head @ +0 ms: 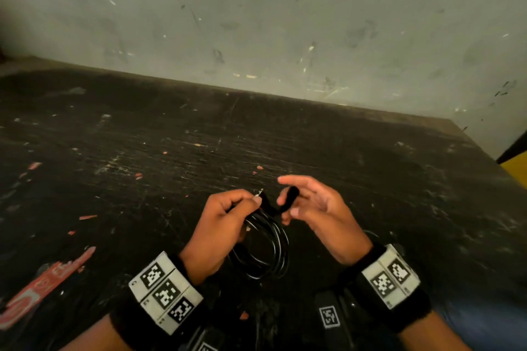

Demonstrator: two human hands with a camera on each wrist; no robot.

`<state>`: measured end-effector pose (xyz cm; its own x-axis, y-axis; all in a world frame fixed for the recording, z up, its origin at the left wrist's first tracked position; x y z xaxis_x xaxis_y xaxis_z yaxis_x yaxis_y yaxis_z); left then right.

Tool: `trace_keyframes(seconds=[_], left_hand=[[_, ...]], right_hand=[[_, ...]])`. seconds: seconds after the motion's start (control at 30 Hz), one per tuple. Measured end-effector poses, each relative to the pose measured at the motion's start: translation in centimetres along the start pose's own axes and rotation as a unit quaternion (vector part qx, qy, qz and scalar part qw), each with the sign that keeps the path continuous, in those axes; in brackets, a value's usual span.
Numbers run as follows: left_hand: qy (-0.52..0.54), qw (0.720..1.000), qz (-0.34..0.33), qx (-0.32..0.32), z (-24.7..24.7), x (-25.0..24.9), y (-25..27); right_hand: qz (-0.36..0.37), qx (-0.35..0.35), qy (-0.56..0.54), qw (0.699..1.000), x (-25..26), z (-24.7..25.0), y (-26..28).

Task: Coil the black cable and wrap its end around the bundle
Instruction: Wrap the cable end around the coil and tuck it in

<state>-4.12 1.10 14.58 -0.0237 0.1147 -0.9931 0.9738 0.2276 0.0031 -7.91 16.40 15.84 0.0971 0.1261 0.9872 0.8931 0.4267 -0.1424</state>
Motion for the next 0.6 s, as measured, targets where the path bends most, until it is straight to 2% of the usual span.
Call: trace_keyframes(seconds=[0.1, 0.17, 0.23, 0.33, 0.43, 0.47, 0.5, 0.6], left_hand=[[0.025, 1.000, 0.011, -0.004, -0.4, -1.2, 0.5], [0.042, 0.999, 0.016, 0.001, -0.7, -1.9, 0.7], [0.052, 0.998, 0.022, 0.010, -1.2, -2.6, 0.8], [0.053, 0.999, 0.009, 0.004, -1.6, -3.4, 0.9], [-0.003, 0.998, -0.038, -0.056, -1.0, -3.5, 0.3], [-0.019, 0.996, -0.047, -0.080, -0.7, -3.4, -0.1], [-0.030, 0.993, -0.052, -0.101, -0.4, -3.3, -0.4], [-0.041, 0.985, -0.069, -0.151, -0.1, -3.4, -1.3]], right_hand=[[0.033, 0.047, 0.058, 0.997, 0.6, 0.3, 0.3], [0.090, 0.051, 0.111, 0.988, 1.6, 0.3, 0.3], [0.111, 0.047, 0.138, 0.983, 2.4, 0.2, 0.4], [0.136, -0.013, 0.151, 0.979, 3.9, 0.8, 0.2], [0.162, -0.113, 0.092, 0.976, 6.3, 1.9, 0.4], [0.163, -0.123, 0.083, 0.975, 7.2, 2.0, 0.6], [0.149, -0.113, 0.089, 0.978, 7.9, 1.7, 1.0], [0.070, -0.010, 0.169, 0.983, 8.1, -0.9, 1.6]])
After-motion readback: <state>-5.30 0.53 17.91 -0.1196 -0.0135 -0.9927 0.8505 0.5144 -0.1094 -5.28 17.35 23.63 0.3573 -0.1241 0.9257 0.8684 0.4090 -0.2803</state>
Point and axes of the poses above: each hand's wrist, its own y-axis away from the middle knuckle, its own z-axis out of the back of the hand, x = y × z, the point moved 5 cm from there along -y, towards the middle knuckle, and after that the axes turned 7 degrees about -x, right-handed, at the moved point
